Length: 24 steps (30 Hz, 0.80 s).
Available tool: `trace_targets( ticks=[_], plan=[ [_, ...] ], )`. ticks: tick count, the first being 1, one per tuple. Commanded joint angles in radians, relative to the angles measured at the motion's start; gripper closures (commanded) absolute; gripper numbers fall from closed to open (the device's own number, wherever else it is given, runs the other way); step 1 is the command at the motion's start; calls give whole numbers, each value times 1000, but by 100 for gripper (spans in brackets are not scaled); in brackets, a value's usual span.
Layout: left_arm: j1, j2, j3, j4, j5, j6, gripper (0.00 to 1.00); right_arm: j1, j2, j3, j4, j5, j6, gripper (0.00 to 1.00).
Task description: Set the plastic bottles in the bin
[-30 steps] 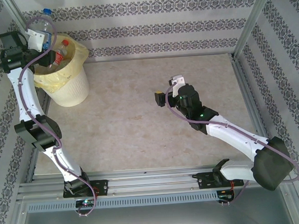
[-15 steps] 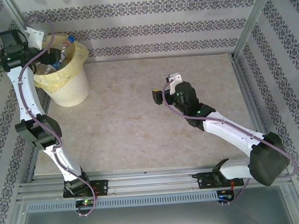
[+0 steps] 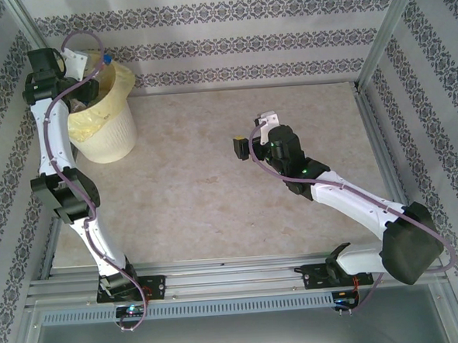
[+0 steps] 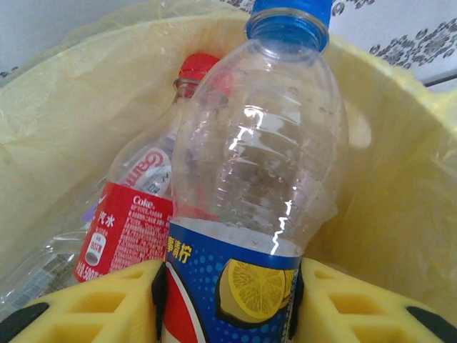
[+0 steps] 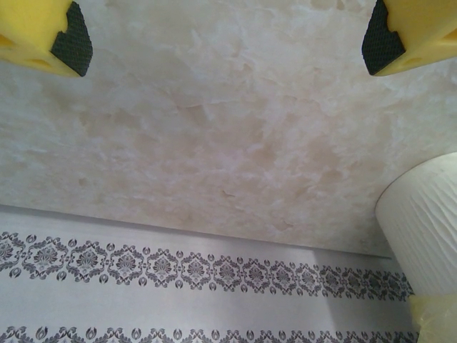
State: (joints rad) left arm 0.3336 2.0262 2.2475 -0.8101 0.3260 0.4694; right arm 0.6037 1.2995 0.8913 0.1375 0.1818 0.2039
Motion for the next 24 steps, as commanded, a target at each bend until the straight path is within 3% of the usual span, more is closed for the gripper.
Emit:
trace_targets(
  ticks=[1,5,19,21,24],
  plan=[
    [25,21,-37,-109,-117,34,57,-8,16,31,-8,-17,12,2],
    [28,39,-44,-165,-143,113,62,-9,22,31,-12,-16,14,2],
    [52,46,-84,-257,-132,192,75,-9,34,56,-47,-12,-3,2],
    [54,35,-78,-245,-138,168,72,-9,35,64,-55,-14,-7,2],
    [53,6,-31,-211,-122,88,46,-9,30,70,-53,-12,-19,2]
  ],
)
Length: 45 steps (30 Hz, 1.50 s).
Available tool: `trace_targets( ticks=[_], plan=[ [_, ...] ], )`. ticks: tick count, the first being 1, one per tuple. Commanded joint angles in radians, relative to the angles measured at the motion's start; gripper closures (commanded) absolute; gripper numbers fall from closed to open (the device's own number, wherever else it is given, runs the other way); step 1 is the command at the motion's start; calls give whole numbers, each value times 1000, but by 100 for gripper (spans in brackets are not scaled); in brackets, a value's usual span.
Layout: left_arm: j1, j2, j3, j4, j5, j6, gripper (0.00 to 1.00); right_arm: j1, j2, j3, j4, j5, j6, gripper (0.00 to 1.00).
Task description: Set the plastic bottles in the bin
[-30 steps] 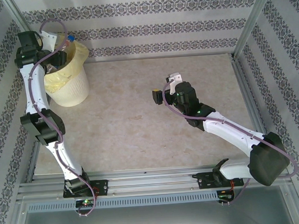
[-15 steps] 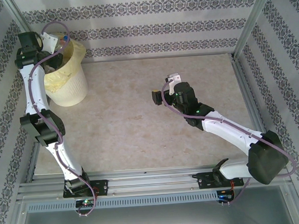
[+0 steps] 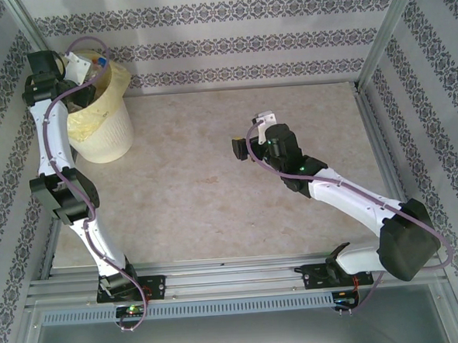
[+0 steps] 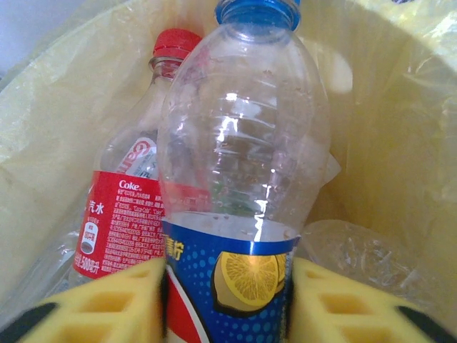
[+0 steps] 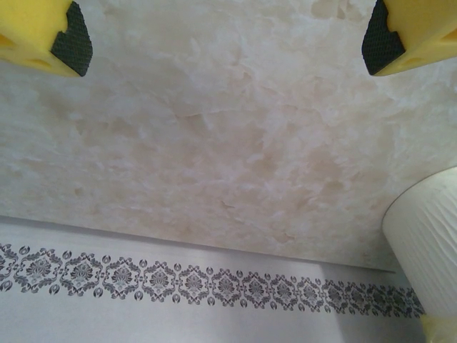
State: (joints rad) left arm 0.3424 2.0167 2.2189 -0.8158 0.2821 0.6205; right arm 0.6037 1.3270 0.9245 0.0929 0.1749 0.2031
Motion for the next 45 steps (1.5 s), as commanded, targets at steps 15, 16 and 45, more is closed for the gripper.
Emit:
trace_targets(
  ticks=[15,16,45],
  plan=[
    [-1,-244,-1,14,67,-566,0,-27,-109,-8,20,34,-88,2],
    [-14,-301,-86,84,78,-626,0,-35,-126,-19,21,41,-97,2],
    [-252,-824,-1601,966,-328,-887,0,-688,-197,-569,294,-85,-104,2]
  ],
)
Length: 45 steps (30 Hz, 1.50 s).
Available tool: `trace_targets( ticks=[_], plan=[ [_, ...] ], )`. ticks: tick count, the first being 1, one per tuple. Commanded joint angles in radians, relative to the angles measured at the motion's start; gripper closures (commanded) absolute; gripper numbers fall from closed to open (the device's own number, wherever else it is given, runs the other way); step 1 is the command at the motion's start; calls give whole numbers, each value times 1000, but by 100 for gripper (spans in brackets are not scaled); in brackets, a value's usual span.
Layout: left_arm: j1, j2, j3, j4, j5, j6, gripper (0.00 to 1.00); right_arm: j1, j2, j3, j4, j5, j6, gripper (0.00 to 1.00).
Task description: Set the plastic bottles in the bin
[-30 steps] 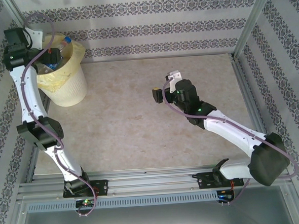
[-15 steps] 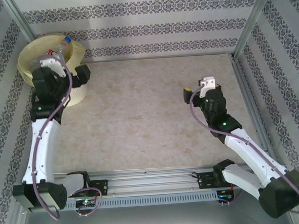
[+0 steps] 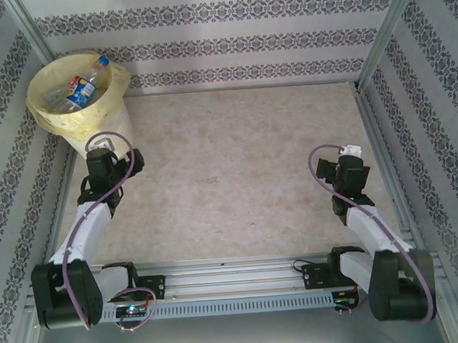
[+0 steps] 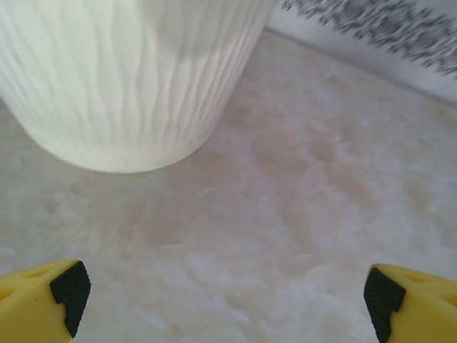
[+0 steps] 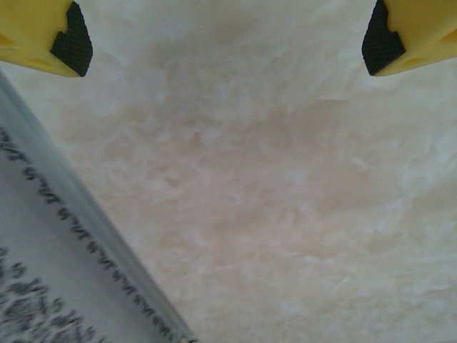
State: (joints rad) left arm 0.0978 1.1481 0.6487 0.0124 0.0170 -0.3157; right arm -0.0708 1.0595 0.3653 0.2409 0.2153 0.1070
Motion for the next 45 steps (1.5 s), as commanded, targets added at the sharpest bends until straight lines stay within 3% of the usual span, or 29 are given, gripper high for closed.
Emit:
trace_targets(
  ticks=[1,6,11,18,20,22,24,26,28,29,31,33,34,41,45],
  plan=[
    [-9,75,-39,149,-69,60,0,-21,98,2,159,-158,-11,2],
    [-12,213,-52,215,-52,107,0,-28,171,28,247,-282,-85,2],
    [-11,251,-144,410,-94,166,0,-27,208,-16,453,-343,-103,2],
    [-6,274,-193,600,-3,207,1,-27,182,-62,474,-382,-128,2],
    [-7,297,-256,752,45,214,1,-27,183,-61,474,-398,-136,2],
    [-8,295,-279,790,46,218,1,-27,187,-56,468,-406,-141,2],
    [-19,302,-285,813,17,224,0,-27,188,-53,463,-402,-145,2],
    [-77,336,-270,807,-96,247,0,-28,179,-56,469,-423,-120,2],
    [-127,453,-277,979,-190,295,1,-23,172,-46,453,-462,-99,2],
    [-133,407,-250,840,-196,277,1,-15,173,-42,445,-453,-103,2],
    [-132,436,-269,931,-223,277,1,7,201,-57,495,-388,-126,2],
    [-130,408,-253,831,-220,261,1,9,215,-35,473,-364,-109,2],
    [-132,425,-263,899,-224,271,1,11,224,-34,485,-372,-110,2],
    [-132,409,-254,848,-216,265,1,11,219,-98,618,-302,-54,2],
    [-130,411,-256,859,-216,268,1,12,177,-46,430,-192,-117,2]
  ],
)
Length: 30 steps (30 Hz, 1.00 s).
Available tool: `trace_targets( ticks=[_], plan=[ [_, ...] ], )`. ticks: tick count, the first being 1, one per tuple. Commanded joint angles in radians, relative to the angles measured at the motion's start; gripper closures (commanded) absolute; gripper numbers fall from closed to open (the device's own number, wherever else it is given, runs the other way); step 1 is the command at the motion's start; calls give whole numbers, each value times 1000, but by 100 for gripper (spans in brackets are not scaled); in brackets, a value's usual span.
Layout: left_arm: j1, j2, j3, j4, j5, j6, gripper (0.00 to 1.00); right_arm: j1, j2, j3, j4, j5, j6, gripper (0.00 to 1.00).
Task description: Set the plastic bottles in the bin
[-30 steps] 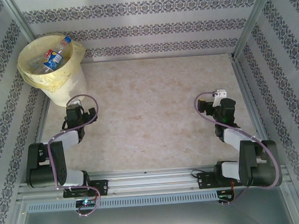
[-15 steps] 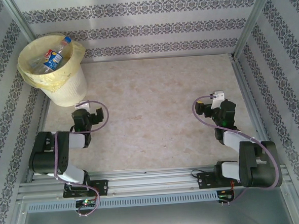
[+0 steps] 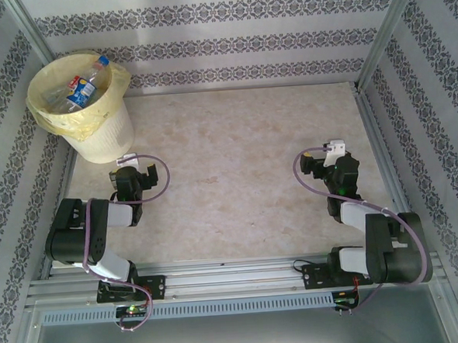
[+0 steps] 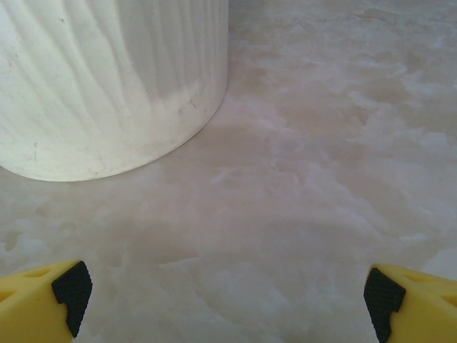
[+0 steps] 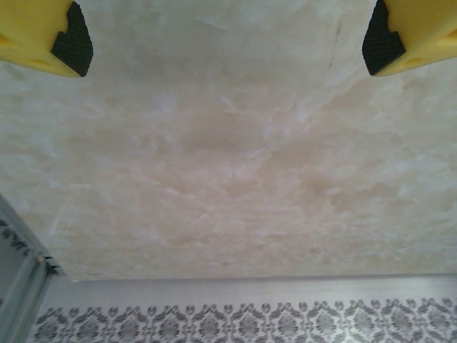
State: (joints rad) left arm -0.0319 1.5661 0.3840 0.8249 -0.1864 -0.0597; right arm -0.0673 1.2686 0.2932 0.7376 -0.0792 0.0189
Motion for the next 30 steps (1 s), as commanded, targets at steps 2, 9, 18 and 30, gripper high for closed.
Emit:
trace_targets(
  ticks=[2,9,18,30],
  plan=[
    [-1,-6,8,49,-14,12,1,-15,-29,11,-29,62,-18,2],
    [-2,-7,9,46,-12,12,1,-6,-13,2,31,-58,15,2],
    [-1,-7,8,45,-10,13,1,63,245,91,166,57,19,2],
    [-2,-7,9,44,-8,14,1,75,241,101,135,83,7,2]
  ],
)
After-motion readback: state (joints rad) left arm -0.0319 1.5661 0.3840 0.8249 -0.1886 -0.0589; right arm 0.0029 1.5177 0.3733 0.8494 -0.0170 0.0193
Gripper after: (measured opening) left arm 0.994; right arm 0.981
